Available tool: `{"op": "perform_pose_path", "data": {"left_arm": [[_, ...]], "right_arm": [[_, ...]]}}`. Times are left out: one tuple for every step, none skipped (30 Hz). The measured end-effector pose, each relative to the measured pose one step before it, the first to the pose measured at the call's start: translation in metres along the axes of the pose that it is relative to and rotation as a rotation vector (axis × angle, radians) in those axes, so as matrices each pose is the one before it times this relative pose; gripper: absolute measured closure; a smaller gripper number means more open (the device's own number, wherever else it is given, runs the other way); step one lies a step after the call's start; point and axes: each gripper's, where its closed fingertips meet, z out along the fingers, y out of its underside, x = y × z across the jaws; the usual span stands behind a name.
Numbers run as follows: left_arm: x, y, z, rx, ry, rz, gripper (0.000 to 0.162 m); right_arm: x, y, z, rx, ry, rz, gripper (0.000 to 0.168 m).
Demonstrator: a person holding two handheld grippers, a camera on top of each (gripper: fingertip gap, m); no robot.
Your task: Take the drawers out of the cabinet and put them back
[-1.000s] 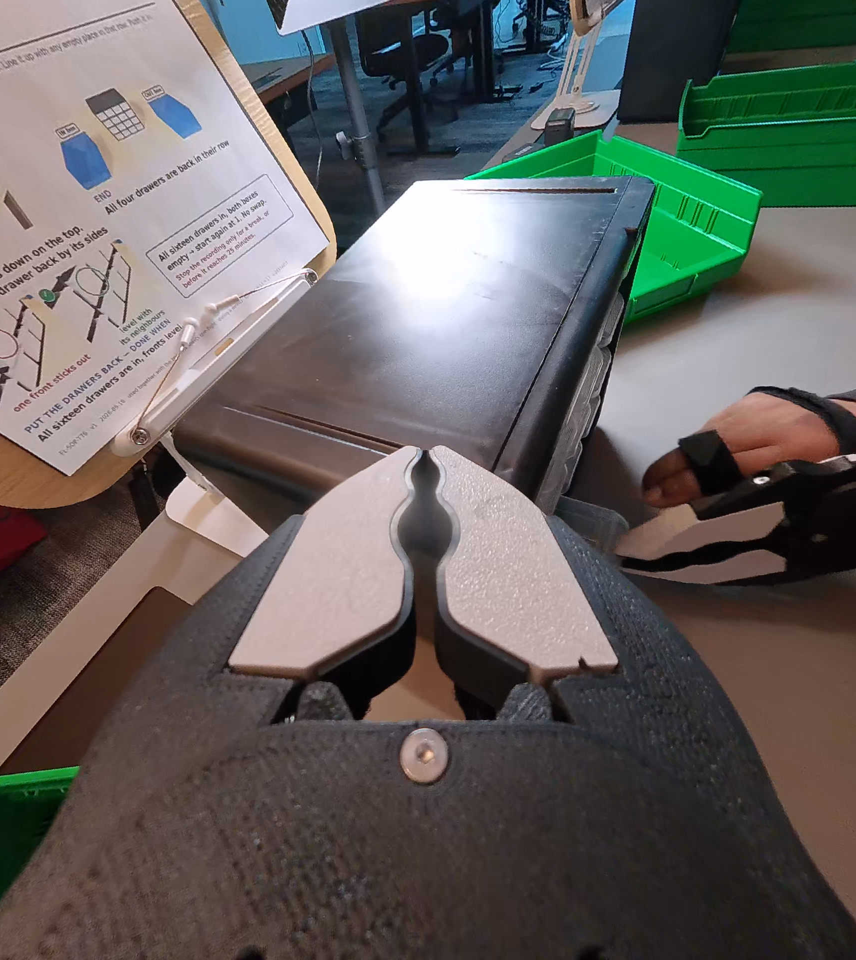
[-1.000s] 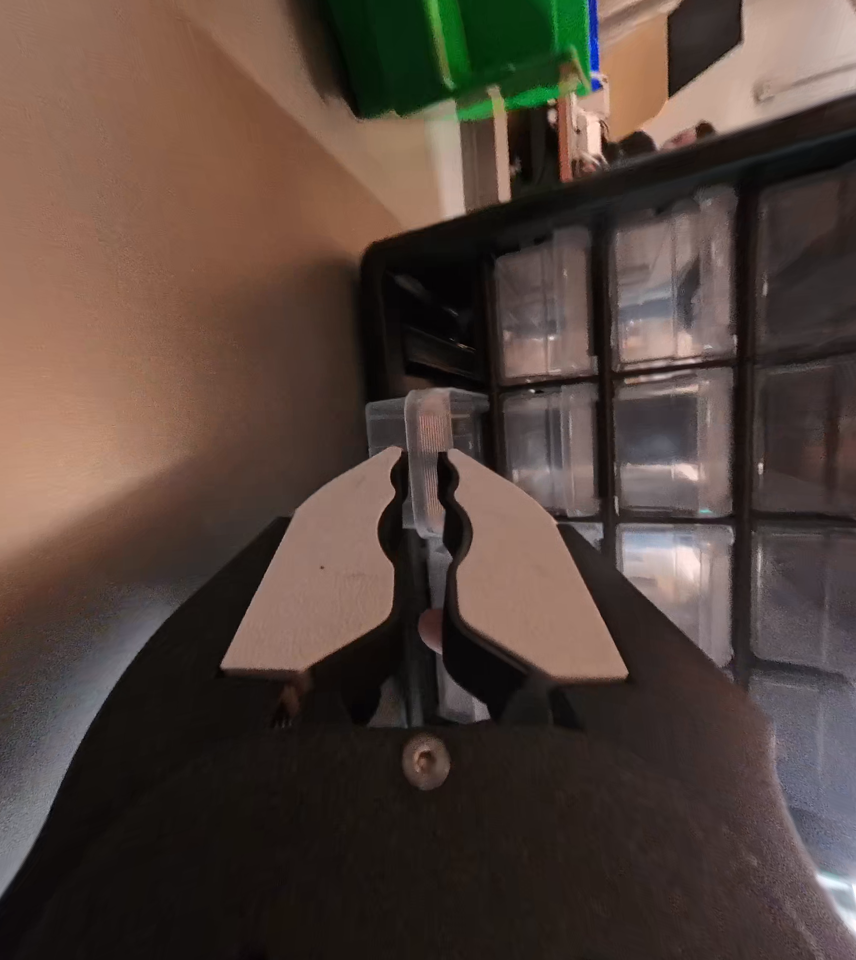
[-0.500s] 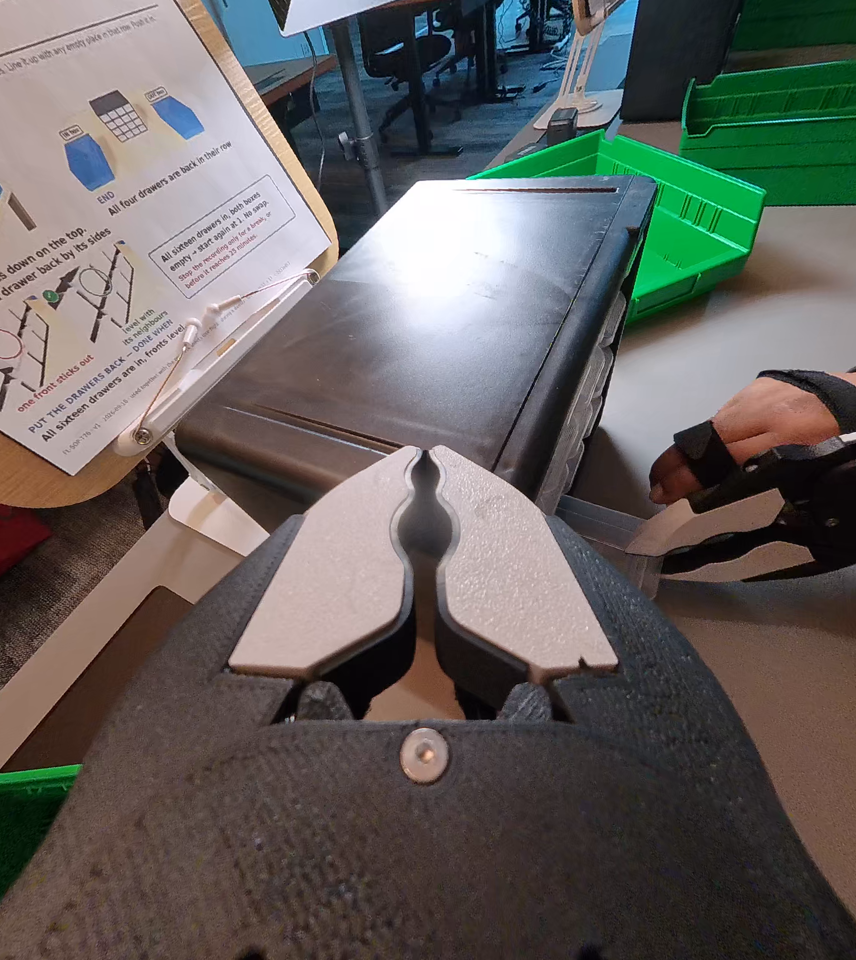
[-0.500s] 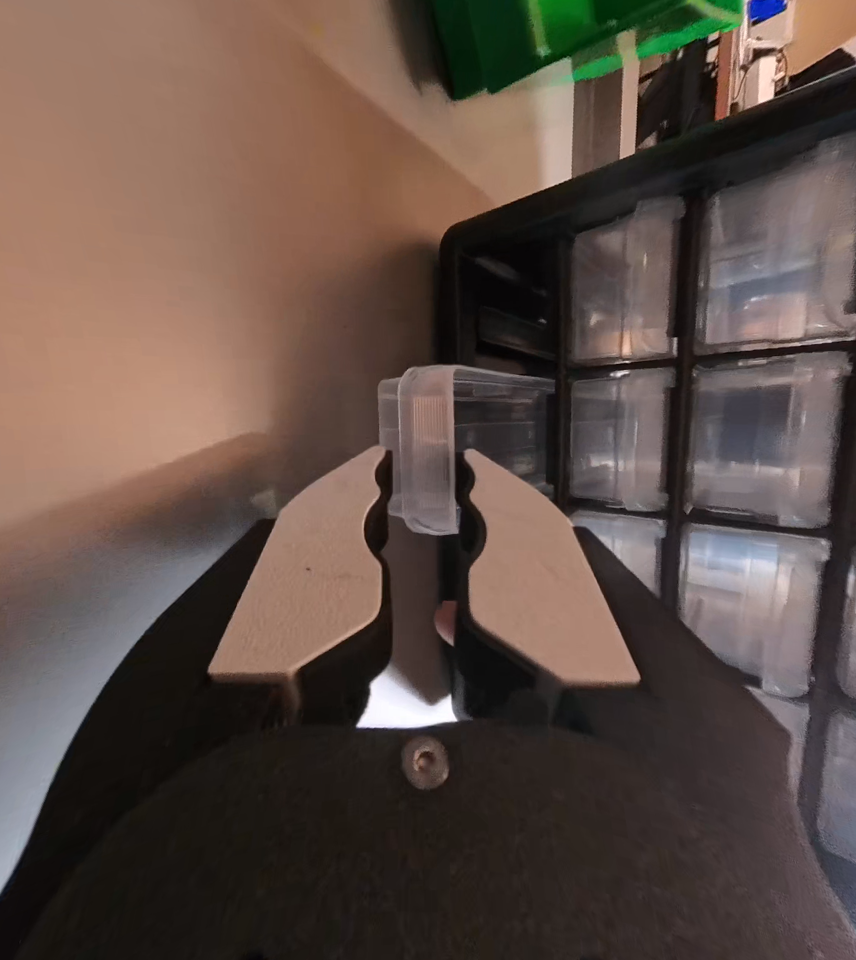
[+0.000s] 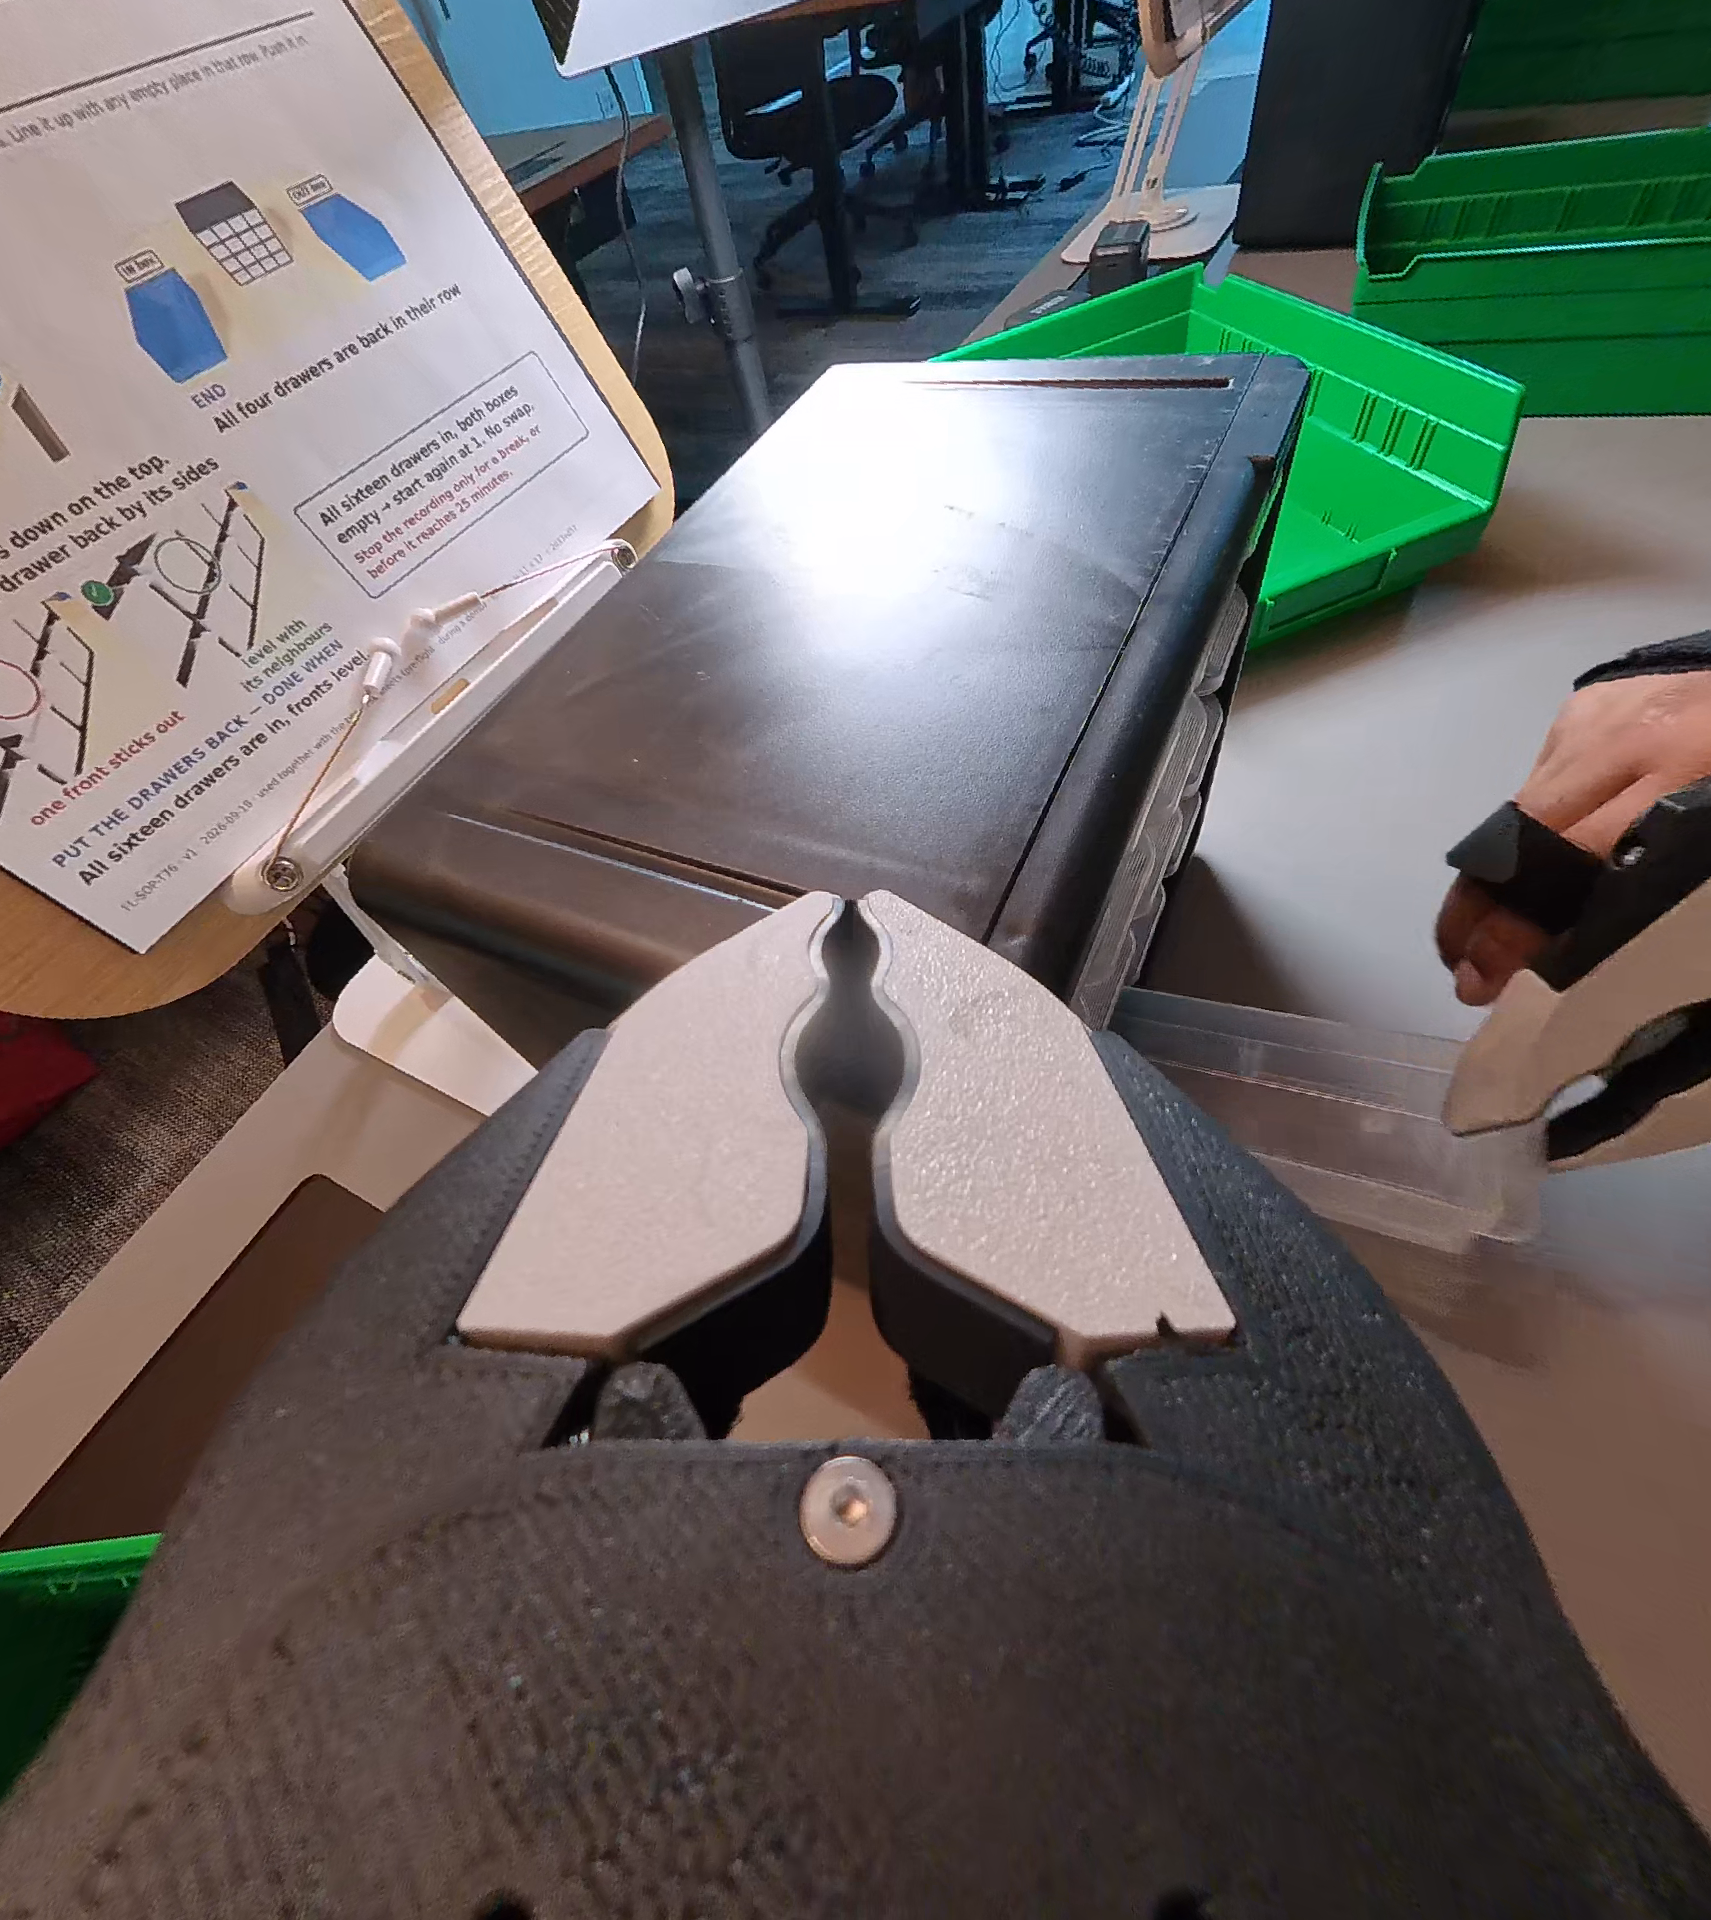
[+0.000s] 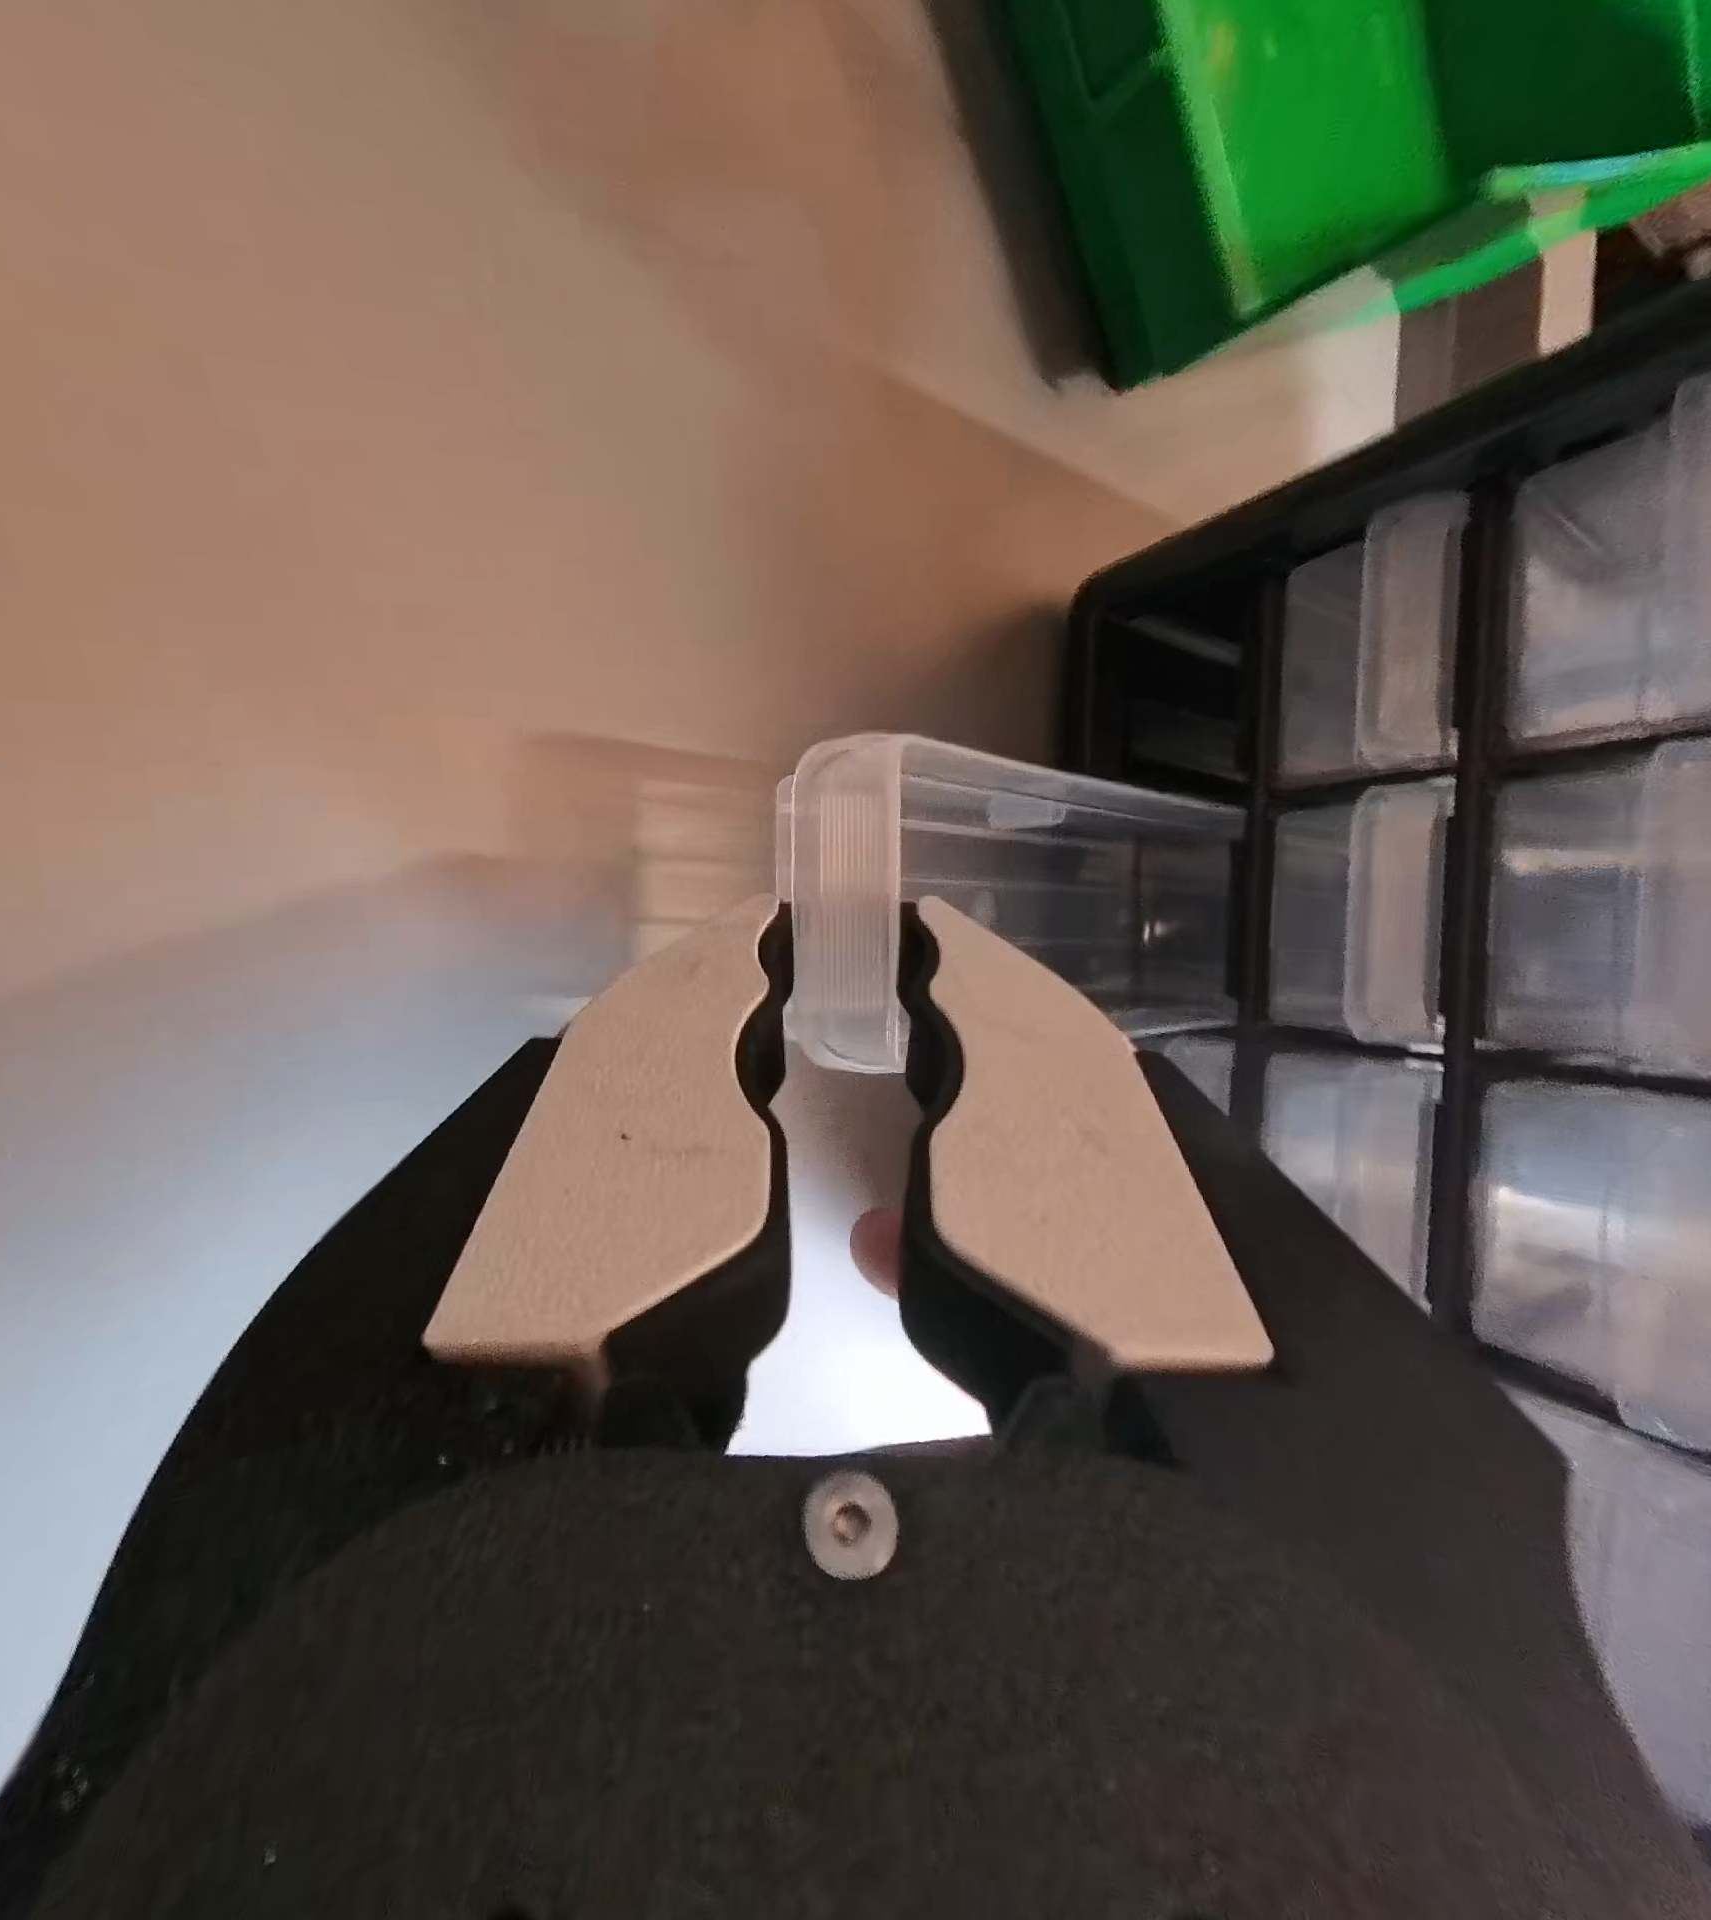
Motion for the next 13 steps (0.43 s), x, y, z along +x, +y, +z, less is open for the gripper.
{"op": "perform_pose_path", "data": {"left_arm": [[-0.00004, 0.00001, -0.00002, -0.0003, -0.0011, 0.0005, 0.162], [0.00006, -0.00003, 0.0, 0.0, -0.0006, 0.0, 0.162], [-0.00004, -0.00002, 0.00007, 0.0001, 0.0002, 0.0, 0.162], [-0.00001, 0.0, 0.00001, 0.0002, 0.0008, -0.0003, 0.162], [-0.00009, 0.00001, 0.00003, 0.0003, 0.0012, -0.0006, 0.162], [0.00008, 0.00005, 0.00001, 0.0006, 0.0007, -0.0005, 0.162], [-0.00002, -0.00006, 0.00003, 0.0004, -0.0001, 0.0, 0.162], [-0.00002, 0.00005, -0.00009, -0.0003, -0.0006, 0.0002, 0.162], [0.00004, 0.00001, -0.00002, -0.0002, -0.0006, 0.0003, 0.162], [0.00001, 0.00008, -0.00002, 0.0002, -0.0006, 0.0001, 0.162], [-0.00006, -0.00002, 0.00006, -0.0001, -0.0009, 0.0001, 0.162], [0.00008, 0.00003, -0.00005, -0.0006, -0.0011, 0.0008, 0.162], [0.0, 0.00002, 0.00002, -0.0006, -0.001, 0.0011, 0.162]], "right_arm": [[-0.00397, -0.00628, -0.00349, 0.0232, -0.0197, -0.0019, 0.149], [-0.0032, -0.00415, -0.00227, 0.0042, -0.0067, -0.0053, 0.149], [-0.00346, -0.00195, -0.00163, -0.0056, -0.0071, -0.0106, 0.149], [-0.00409, -0.00144, -0.00197, -0.0027, -0.0152, -0.0076, 0.149], [-0.00327, -0.00252, -0.00278, 0.0062, -0.0183, 0.0052, 0.149], [-0.00136, -0.0029, -0.00377, 0.0105, -0.0156, 0.0154, 0.149], [0.00208, -0.00344, -0.00496, 0.015, -0.0001, 0.0124, 0.149], [0.00446, -0.00323, -0.00592, 0.0153, 0.0059, 0.0159, 0.149], [0.00455, -0.00424, -0.00707, 0.0238, -0.0023, 0.027, 0.149], [0.00292, -0.00631, -0.00835, 0.0378, -0.0186, 0.0408, 0.149], [0.00064, -0.007, -0.00901, 0.041, -0.0325, 0.0519, 0.149], [-0.00058, -0.007, -0.00958, 0.0411, -0.0325, 0.0504, 0.149], [-0.00113, -0.00593, -0.00954, 0.0366, -0.0259, 0.0464, 0.149]]}}
